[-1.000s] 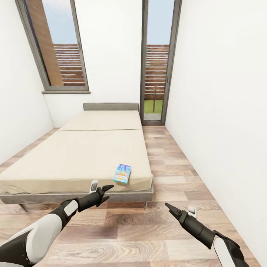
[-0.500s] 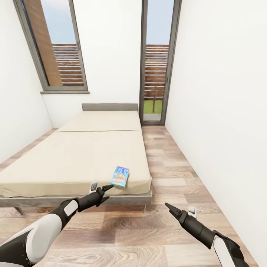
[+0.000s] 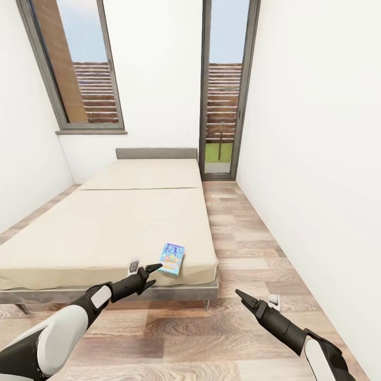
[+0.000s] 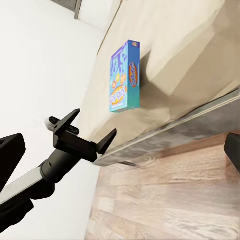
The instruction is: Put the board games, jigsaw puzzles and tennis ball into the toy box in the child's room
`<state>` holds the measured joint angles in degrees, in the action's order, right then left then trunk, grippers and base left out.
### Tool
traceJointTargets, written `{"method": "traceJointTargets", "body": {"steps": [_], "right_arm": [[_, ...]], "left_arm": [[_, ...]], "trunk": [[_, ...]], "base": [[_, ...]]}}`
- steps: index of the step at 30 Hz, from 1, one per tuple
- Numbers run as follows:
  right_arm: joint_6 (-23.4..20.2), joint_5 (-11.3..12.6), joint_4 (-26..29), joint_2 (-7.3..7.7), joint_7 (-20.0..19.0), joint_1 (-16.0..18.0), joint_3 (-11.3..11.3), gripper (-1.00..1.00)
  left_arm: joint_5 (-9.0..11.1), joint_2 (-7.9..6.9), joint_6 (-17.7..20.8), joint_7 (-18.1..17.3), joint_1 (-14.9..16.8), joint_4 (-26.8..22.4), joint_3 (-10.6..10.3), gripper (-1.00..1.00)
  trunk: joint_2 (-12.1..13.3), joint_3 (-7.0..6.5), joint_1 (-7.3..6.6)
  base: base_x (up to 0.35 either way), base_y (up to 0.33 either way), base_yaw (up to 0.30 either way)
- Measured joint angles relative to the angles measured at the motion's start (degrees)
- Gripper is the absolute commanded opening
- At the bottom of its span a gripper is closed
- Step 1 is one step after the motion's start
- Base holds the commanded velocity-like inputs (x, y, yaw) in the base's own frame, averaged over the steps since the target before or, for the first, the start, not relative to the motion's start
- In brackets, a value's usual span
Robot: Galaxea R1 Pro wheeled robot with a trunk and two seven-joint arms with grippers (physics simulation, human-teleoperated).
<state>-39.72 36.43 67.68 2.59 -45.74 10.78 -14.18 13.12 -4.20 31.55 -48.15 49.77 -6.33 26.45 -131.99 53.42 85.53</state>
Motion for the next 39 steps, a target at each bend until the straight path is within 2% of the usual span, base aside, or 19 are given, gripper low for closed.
{"method": "traceJointTargets", "body": {"steps": [35,39], "right_arm": [[0.00,0.00,0.00,0.21,-0.16,0.00,0.00,1.00],[0.00,-0.02,0.00,0.22,-0.17,0.00,0.00,1.00]], "left_arm": [[0.24,0.00,-0.01,0.22,-0.01,0.09,0.02,1.00],[0.29,0.03,-0.04,0.30,-0.02,0.09,-0.01,1.00]], "trunk": [[0.00,0.00,0.01],[-1.59,0.71,0.88]], "base": [[0.022,0.010,0.000],[0.000,0.000,0.000]]}}
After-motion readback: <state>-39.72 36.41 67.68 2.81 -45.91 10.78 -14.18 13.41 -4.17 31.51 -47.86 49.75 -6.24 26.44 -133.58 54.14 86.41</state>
